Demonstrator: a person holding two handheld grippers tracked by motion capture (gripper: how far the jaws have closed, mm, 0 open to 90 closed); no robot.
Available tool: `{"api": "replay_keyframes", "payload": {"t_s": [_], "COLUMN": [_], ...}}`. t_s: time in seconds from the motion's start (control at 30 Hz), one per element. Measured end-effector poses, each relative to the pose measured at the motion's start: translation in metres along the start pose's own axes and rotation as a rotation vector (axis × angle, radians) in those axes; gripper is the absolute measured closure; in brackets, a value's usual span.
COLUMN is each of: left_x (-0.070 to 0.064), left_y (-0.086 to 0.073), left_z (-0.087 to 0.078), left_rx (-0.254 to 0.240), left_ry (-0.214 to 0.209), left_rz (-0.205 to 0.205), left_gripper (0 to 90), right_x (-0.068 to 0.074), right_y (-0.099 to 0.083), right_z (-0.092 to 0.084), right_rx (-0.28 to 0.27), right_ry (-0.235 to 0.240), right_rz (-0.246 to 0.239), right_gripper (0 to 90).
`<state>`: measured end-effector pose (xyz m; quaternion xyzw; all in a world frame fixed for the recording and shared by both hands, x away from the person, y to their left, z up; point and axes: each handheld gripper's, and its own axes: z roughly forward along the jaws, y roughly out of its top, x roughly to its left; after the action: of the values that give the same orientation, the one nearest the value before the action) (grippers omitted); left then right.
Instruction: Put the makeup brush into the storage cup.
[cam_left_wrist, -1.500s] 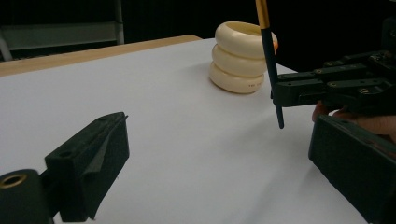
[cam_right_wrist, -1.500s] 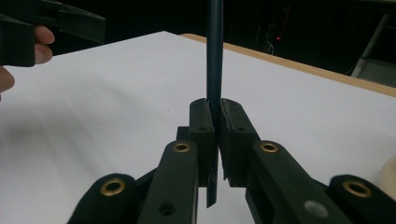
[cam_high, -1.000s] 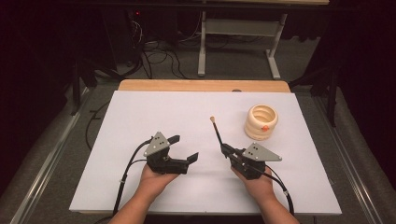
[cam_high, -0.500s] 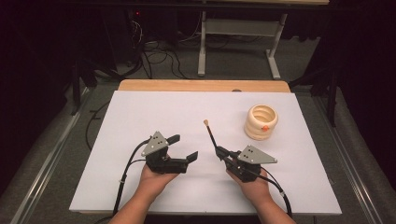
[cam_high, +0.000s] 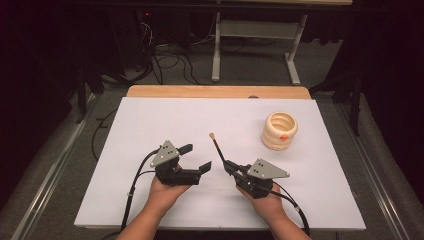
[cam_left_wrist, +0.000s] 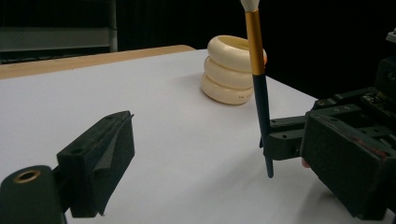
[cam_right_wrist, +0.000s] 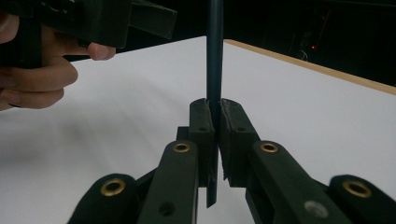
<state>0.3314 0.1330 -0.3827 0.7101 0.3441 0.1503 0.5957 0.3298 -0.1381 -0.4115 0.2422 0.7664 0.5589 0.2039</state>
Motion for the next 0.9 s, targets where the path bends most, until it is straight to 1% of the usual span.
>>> {"api": "replay_keyframes", "payload": {"t_s": [0.07, 0.17, 0.2, 0.27, 0.4, 0.5, 0.6, 0.7, 0.77, 0.9], "left_x": [0.000, 0.000, 0.000, 0.000, 0.000, 0.000, 0.000, 0.001, 0.001, 0.000], "left_y": [0.000, 0.000, 0.001, 0.001, 0.001, 0.001, 0.001, 0.001, 0.002, 0.001], "left_z": [0.000, -0.001, -0.001, -0.001, -0.002, -0.002, -0.002, -0.002, -0.002, -0.003], "left_rx": [-0.001, -0.003, -0.008, -0.010, -0.013, -0.014, -0.015, -0.017, -0.018, -0.020], "left_ry": [-0.001, -0.001, -0.003, -0.006, -0.006, -0.007, -0.026, -0.033, -0.034, -0.045], "left_rz": [0.000, -0.002, -0.003, -0.006, -0.006, -0.007, -0.018, -0.023, -0.023, -0.015], "left_gripper": [10.9, 13.0, 13.6, 14.2, 15.3, 16.2, 17.8, 19.6, 20.5, 27.4], "right_x": [0.003, 0.004, 0.006, 0.007, 0.009, 0.010, 0.012, 0.013, 0.014, 0.016], "right_y": [-0.001, -0.001, -0.001, -0.001, -0.002, -0.002, -0.002, -0.002, -0.002, -0.003], "right_z": [0.002, 0.003, 0.004, 0.005, 0.007, 0.007, 0.007, 0.008, 0.009, 0.010], "right_rx": [0.002, 0.007, 0.009, 0.018, 0.011, 0.016, 0.020, 0.016, 0.019, 0.021], "right_ry": [0.011, 0.009, 0.014, 0.019, 0.024, 0.025, 0.025, 0.033, 0.034, 0.034], "right_rz": [-0.001, -0.009, -0.001, -0.007, -0.012, -0.011, -0.007, -0.016, -0.011, -0.025], "right_gripper": [86.6, 86.6, 86.6, 86.6, 86.6, 86.6, 86.6, 86.6, 86.6, 86.6]}}
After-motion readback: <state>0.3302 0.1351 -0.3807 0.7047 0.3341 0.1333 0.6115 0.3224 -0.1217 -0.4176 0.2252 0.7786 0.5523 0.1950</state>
